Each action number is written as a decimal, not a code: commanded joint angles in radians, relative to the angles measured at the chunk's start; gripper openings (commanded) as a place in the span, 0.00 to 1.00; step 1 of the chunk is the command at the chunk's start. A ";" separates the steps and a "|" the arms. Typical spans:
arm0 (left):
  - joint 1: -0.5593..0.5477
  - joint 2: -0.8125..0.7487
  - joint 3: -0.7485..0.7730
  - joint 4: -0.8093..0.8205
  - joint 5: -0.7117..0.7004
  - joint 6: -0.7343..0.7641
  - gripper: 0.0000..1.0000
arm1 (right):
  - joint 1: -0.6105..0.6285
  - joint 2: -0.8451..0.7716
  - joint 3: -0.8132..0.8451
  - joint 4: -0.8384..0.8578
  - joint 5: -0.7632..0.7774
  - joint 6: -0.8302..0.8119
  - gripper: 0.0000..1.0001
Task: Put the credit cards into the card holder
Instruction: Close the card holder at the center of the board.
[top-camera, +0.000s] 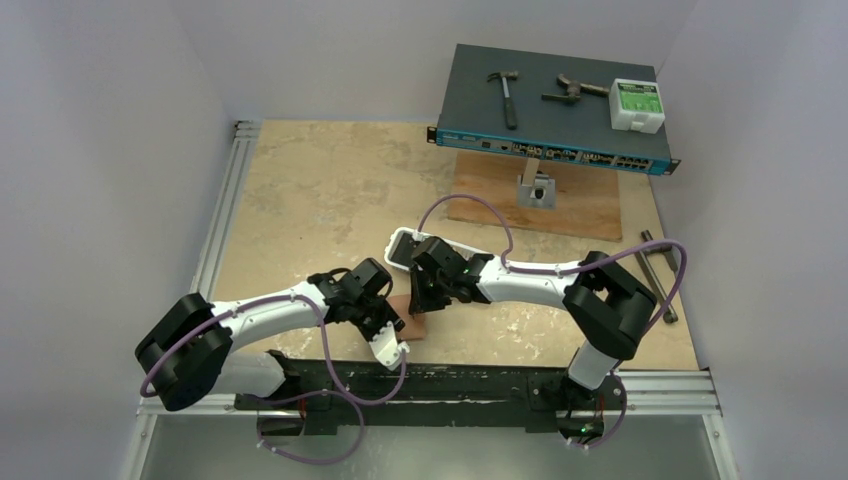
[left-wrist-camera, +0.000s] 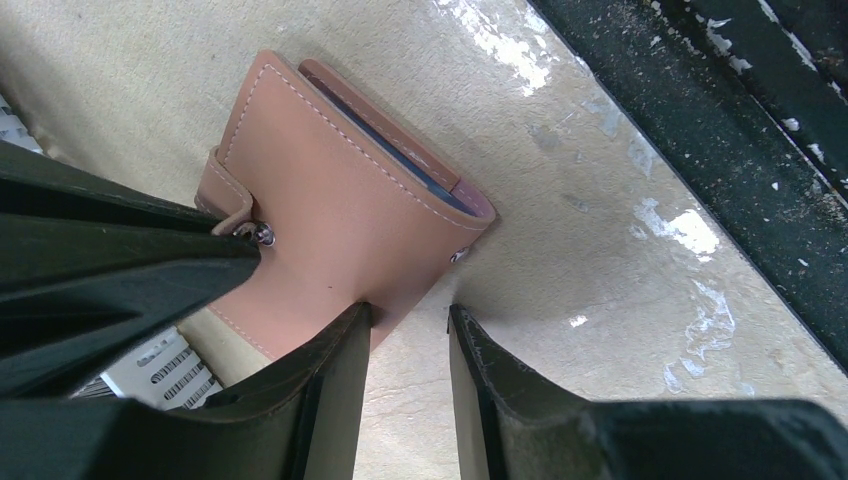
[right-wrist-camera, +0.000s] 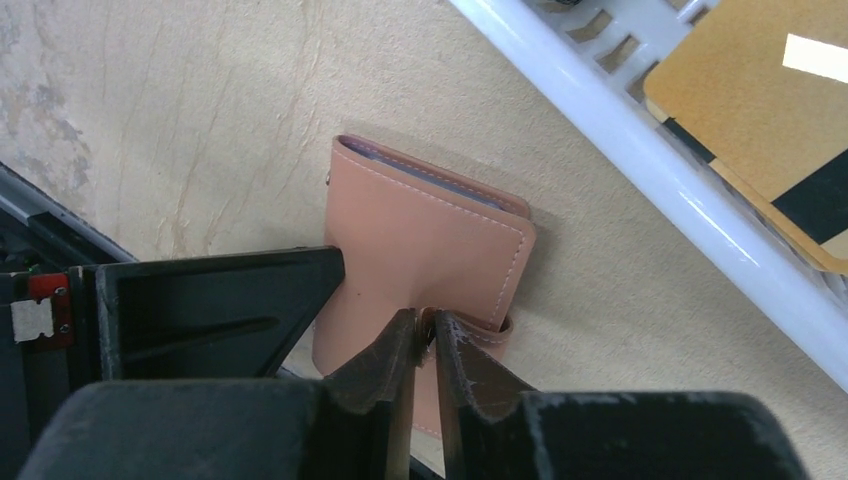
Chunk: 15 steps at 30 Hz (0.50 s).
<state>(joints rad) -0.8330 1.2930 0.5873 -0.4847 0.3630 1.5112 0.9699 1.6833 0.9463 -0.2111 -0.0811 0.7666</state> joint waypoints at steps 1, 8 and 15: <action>-0.012 0.013 0.021 0.023 0.044 0.013 0.34 | 0.004 0.008 0.025 -0.025 0.035 -0.008 0.16; -0.011 0.010 0.015 0.013 0.039 0.014 0.34 | 0.003 -0.027 0.034 -0.052 0.045 -0.012 0.22; -0.012 0.000 0.001 0.015 0.033 0.016 0.33 | 0.004 -0.053 0.034 -0.062 0.048 -0.004 0.08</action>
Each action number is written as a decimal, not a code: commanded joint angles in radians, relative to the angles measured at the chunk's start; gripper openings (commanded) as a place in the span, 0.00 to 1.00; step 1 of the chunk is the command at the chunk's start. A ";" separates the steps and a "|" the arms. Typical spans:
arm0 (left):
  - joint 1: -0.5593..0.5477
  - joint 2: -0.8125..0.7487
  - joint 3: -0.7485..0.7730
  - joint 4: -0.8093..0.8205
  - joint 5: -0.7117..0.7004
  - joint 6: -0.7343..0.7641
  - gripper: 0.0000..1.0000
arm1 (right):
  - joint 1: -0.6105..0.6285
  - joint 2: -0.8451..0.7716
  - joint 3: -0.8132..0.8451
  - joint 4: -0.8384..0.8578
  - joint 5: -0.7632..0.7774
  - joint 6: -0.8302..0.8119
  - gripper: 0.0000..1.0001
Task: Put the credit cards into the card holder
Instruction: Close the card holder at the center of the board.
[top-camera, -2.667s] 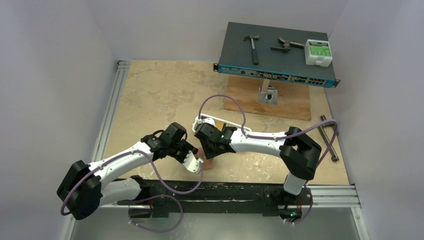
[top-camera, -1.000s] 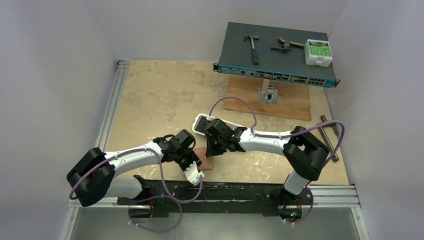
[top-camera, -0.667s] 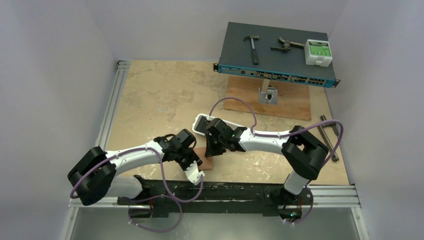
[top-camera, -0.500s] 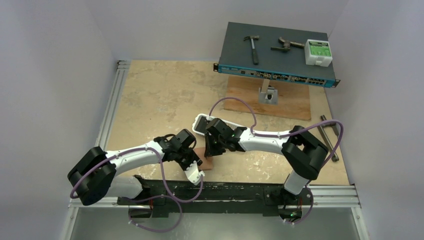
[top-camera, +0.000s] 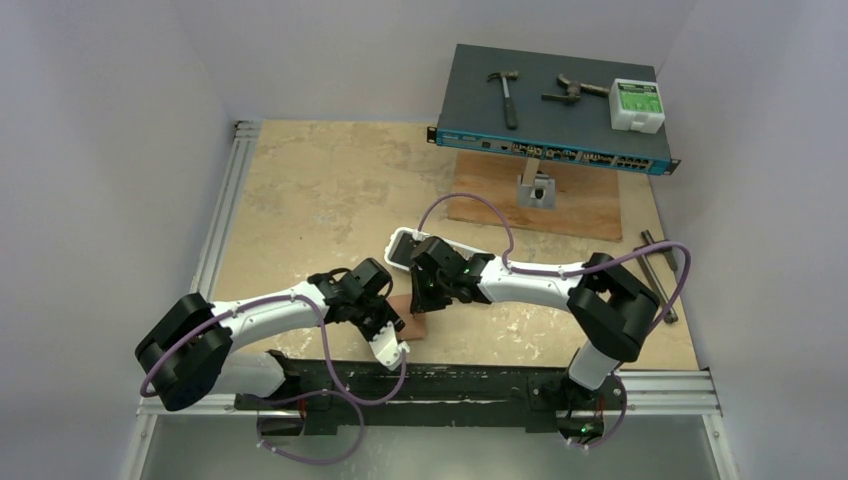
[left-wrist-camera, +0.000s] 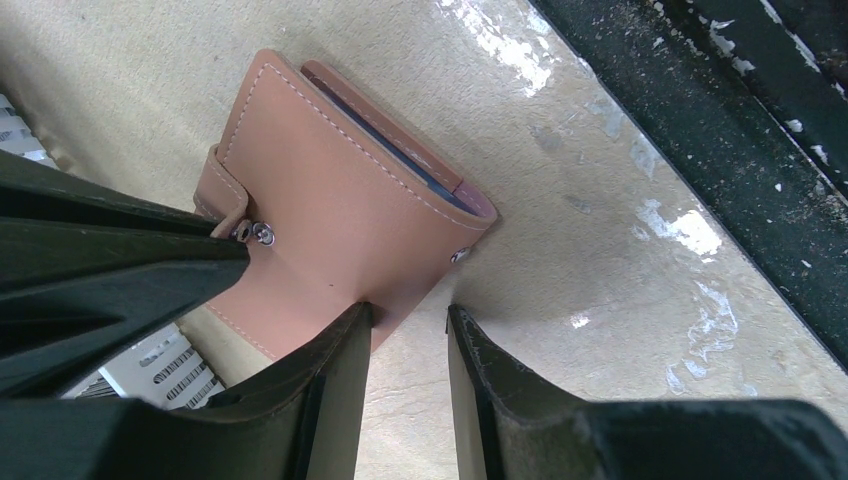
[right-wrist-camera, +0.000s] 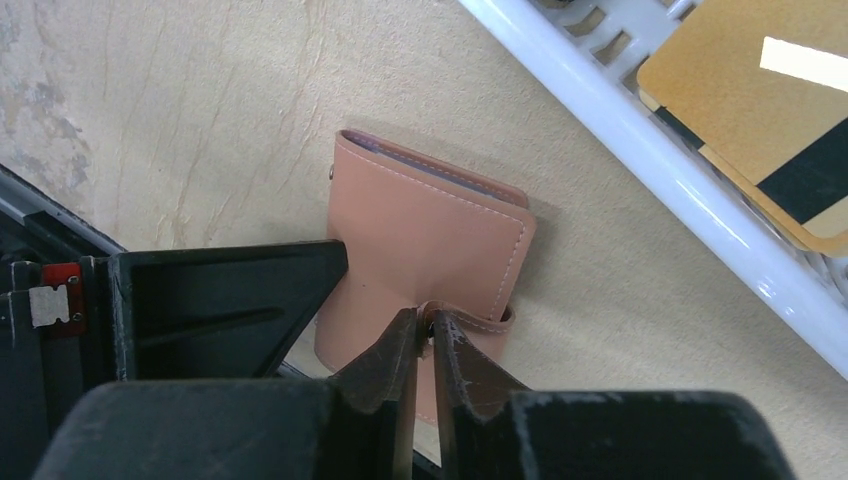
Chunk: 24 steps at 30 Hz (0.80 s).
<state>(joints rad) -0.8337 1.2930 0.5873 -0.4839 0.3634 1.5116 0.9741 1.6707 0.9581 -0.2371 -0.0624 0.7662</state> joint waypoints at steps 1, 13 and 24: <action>-0.010 0.001 -0.002 0.015 0.030 0.018 0.33 | 0.000 -0.039 0.022 -0.034 0.029 -0.004 0.06; -0.010 -0.002 -0.004 0.008 0.029 0.020 0.32 | -0.001 -0.035 0.044 -0.063 0.029 -0.034 0.00; -0.011 -0.001 0.001 0.010 0.033 0.015 0.32 | 0.002 0.001 0.094 -0.104 0.068 -0.068 0.00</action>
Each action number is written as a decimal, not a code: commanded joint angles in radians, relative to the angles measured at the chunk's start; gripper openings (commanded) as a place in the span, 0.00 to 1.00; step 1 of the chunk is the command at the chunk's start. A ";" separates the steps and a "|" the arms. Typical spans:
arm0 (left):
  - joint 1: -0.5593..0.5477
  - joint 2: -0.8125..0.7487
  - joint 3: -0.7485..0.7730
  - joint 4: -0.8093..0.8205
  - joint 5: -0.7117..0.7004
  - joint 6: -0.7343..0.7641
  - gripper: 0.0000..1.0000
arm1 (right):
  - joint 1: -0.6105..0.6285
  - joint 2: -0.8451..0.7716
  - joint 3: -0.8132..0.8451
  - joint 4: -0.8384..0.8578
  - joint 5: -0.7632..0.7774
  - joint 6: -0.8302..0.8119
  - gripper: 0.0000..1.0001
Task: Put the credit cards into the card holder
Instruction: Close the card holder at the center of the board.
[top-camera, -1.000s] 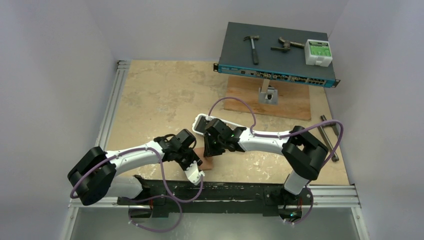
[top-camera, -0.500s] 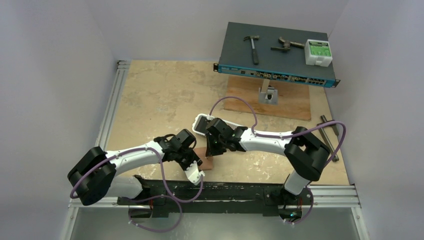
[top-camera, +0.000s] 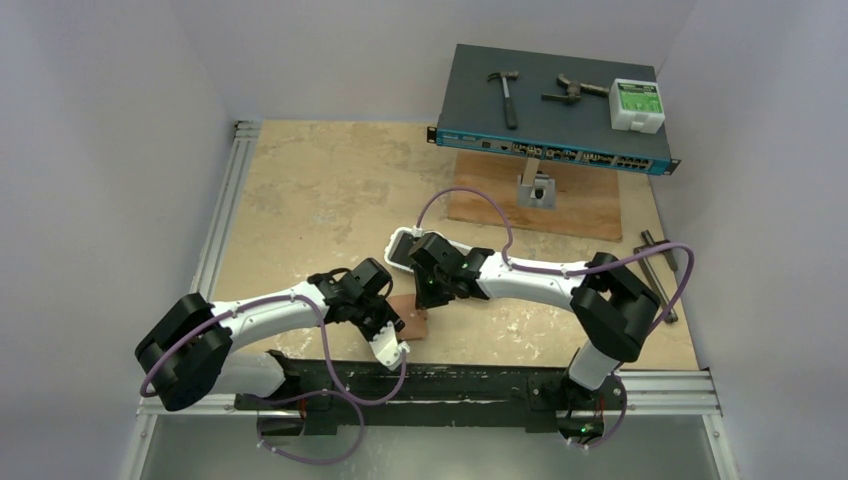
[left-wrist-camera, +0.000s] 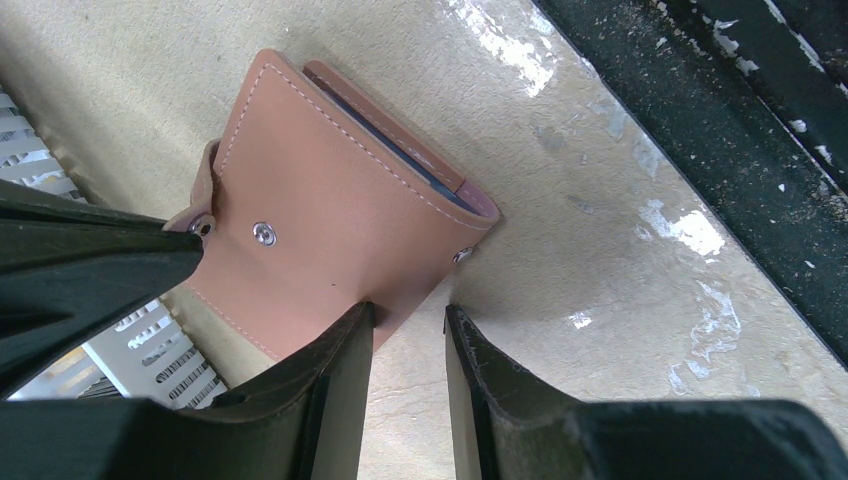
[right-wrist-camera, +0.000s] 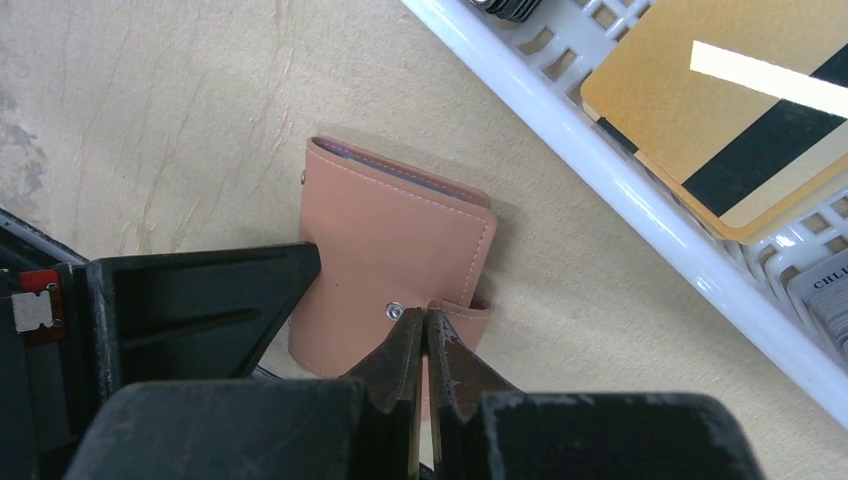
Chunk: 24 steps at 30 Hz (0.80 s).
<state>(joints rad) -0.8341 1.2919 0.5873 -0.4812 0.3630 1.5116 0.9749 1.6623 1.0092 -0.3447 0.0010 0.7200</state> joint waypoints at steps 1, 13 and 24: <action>-0.010 0.001 -0.001 0.008 0.034 0.015 0.32 | 0.003 0.014 0.043 0.014 0.003 -0.019 0.00; -0.010 0.005 0.002 0.014 0.035 0.014 0.31 | 0.028 0.061 0.020 0.061 -0.038 0.002 0.00; -0.010 0.010 0.006 0.017 0.034 0.005 0.31 | 0.064 0.077 0.014 0.059 -0.039 0.007 0.00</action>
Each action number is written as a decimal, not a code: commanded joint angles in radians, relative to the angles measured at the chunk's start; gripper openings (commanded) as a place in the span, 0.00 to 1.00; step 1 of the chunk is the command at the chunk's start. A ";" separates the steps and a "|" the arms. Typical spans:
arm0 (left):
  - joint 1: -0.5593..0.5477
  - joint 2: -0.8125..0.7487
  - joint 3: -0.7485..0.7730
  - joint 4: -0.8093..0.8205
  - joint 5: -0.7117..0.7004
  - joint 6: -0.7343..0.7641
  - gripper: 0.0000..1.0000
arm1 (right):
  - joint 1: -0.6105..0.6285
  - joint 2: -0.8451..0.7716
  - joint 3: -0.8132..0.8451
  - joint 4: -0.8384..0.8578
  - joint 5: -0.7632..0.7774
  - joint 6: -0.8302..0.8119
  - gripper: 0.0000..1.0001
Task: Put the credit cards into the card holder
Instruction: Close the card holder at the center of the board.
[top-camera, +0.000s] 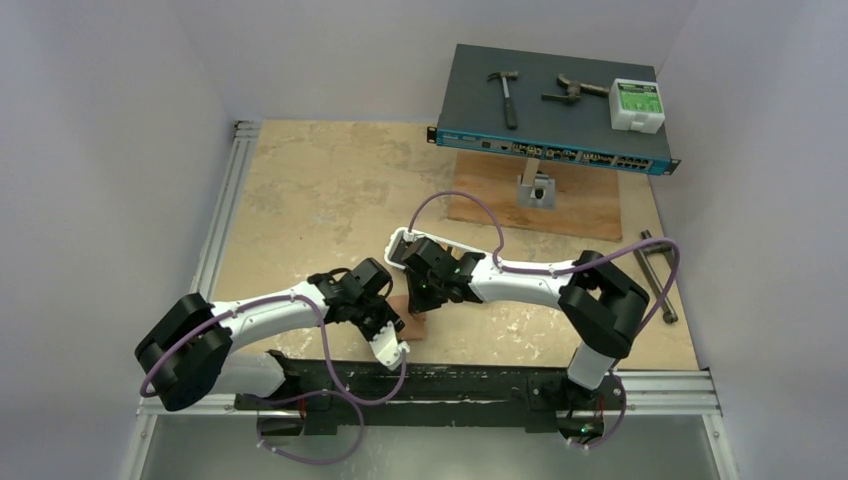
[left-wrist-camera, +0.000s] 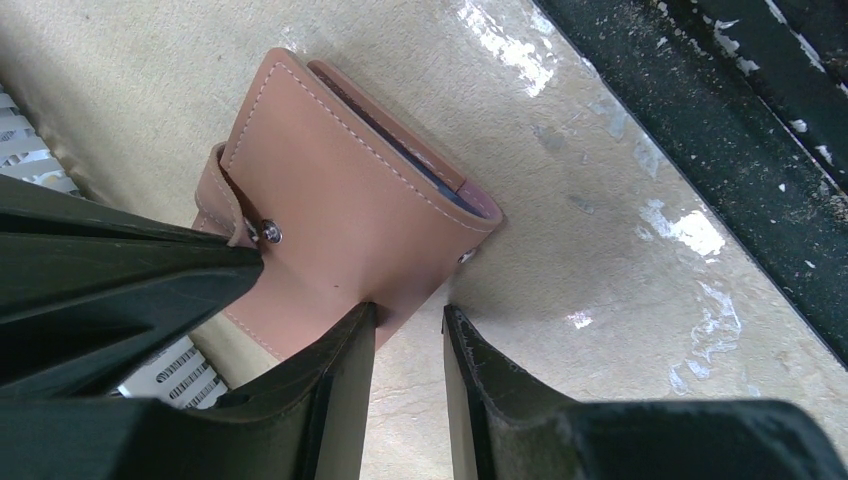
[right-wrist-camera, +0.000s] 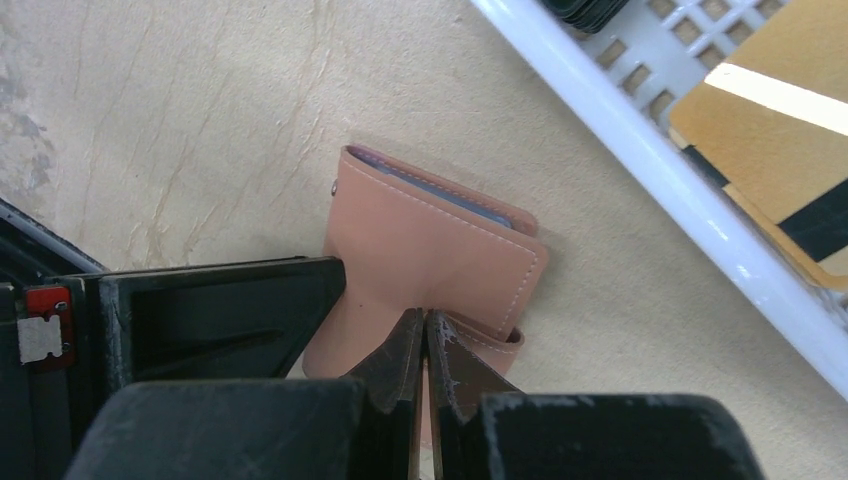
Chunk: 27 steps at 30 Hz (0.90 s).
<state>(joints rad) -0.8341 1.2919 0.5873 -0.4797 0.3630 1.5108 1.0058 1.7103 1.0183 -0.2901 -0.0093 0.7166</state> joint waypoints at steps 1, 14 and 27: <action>-0.010 0.008 0.006 0.015 0.033 0.006 0.31 | 0.034 0.028 0.006 0.003 -0.029 0.011 0.00; -0.010 0.004 0.002 0.016 0.033 -0.003 0.29 | 0.039 -0.004 -0.024 0.001 -0.023 0.016 0.00; -0.010 0.006 0.006 0.012 0.027 -0.008 0.29 | 0.047 -0.039 -0.054 0.034 -0.005 0.060 0.00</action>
<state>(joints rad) -0.8345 1.2919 0.5873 -0.4789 0.3630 1.5101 1.0294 1.6978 0.9913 -0.2584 -0.0090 0.7448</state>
